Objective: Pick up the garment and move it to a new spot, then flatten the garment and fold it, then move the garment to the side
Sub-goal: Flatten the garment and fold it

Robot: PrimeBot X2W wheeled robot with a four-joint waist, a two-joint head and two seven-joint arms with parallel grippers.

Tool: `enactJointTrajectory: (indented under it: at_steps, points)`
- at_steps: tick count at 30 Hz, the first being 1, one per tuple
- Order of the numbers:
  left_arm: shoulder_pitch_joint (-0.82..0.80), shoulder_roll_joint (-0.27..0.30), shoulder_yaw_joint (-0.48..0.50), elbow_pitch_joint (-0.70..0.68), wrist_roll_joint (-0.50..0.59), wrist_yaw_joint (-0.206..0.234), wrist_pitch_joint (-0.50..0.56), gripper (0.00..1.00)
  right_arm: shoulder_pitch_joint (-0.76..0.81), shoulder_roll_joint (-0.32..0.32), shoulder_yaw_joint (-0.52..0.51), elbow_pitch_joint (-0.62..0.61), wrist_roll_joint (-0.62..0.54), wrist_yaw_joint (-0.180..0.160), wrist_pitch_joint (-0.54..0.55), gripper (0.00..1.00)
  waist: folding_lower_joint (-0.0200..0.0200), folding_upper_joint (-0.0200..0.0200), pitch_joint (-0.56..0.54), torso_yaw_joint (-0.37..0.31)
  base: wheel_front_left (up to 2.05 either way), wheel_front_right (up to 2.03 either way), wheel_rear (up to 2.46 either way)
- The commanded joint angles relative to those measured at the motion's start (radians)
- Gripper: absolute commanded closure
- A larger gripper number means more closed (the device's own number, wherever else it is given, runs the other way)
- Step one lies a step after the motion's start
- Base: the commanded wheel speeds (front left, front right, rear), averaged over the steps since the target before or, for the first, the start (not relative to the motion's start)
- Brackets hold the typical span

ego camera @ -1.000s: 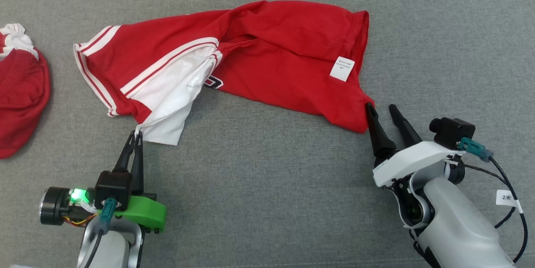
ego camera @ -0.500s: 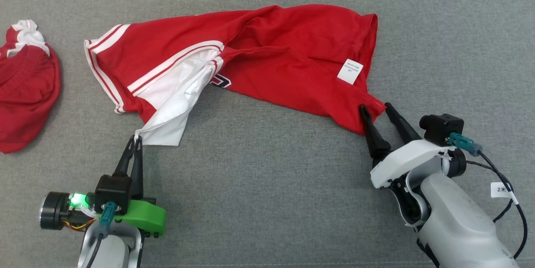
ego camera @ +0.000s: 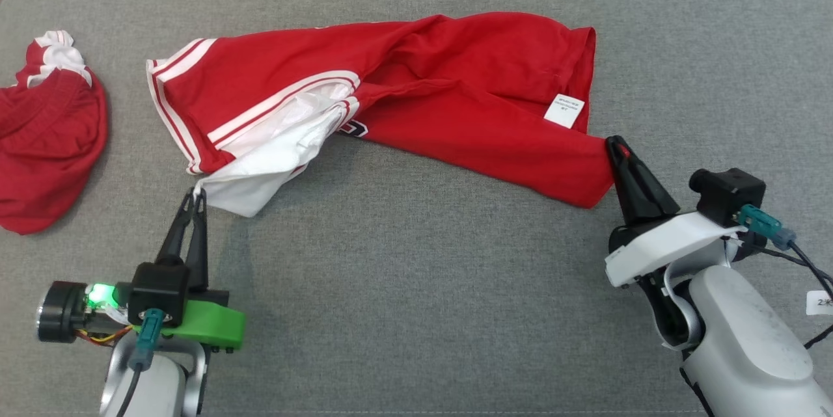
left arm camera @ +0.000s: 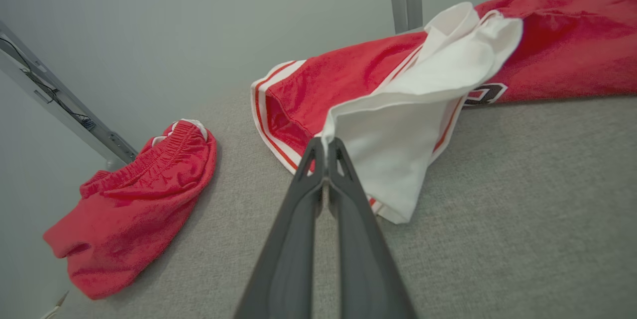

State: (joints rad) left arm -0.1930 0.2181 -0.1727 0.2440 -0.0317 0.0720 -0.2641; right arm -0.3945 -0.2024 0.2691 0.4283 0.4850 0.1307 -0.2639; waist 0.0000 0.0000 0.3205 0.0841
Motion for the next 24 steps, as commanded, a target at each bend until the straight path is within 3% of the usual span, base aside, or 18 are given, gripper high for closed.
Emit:
enactJointTrajectory:
  at_steps: [1, 5, 11, 19, 24]
  points:
    - [0.000, 0.019, 0.009, -0.030, 0.018, 0.011, 0.000, 1.00, 0.021, -0.020, -0.013, -0.034, -0.013, 0.000, -0.001, 1.00, 0.0000, 0.0000, -0.014, -0.008, 0.00, 0.00, 0.00]
    - [0.006, 0.064, 0.029, -0.140, 0.030, 0.014, 0.000, 1.00, 0.045, -0.071, -0.046, -0.143, -0.046, 0.000, -0.001, 1.00, 0.0000, 0.0000, -0.043, -0.029, 0.00, 0.00, 0.00]
    - [-0.055, 0.201, 0.077, -0.323, 0.077, -0.016, 0.007, 1.00, 0.010, -0.173, -0.064, -0.299, -0.075, 0.000, -0.001, 1.00, 0.0000, 0.0000, -0.090, -0.063, 0.00, 0.00, 0.00]
    - [-0.277, 0.406, 0.168, -0.502, 0.049, -0.135, 0.159, 1.00, -0.177, -0.320, -0.067, -0.412, 0.034, 0.000, -0.001, 1.00, 0.0000, 0.0000, -0.107, -0.108, 0.00, 0.00, 0.00]
    - [-0.489, 0.502, 0.122, -0.504, 0.010, -0.187, 0.232, 1.00, -0.369, -0.386, -0.060, -0.382, 0.083, 0.000, 0.027, 1.00, 0.0000, 0.0000, -0.068, -0.124, 0.00, 0.00, 0.00]
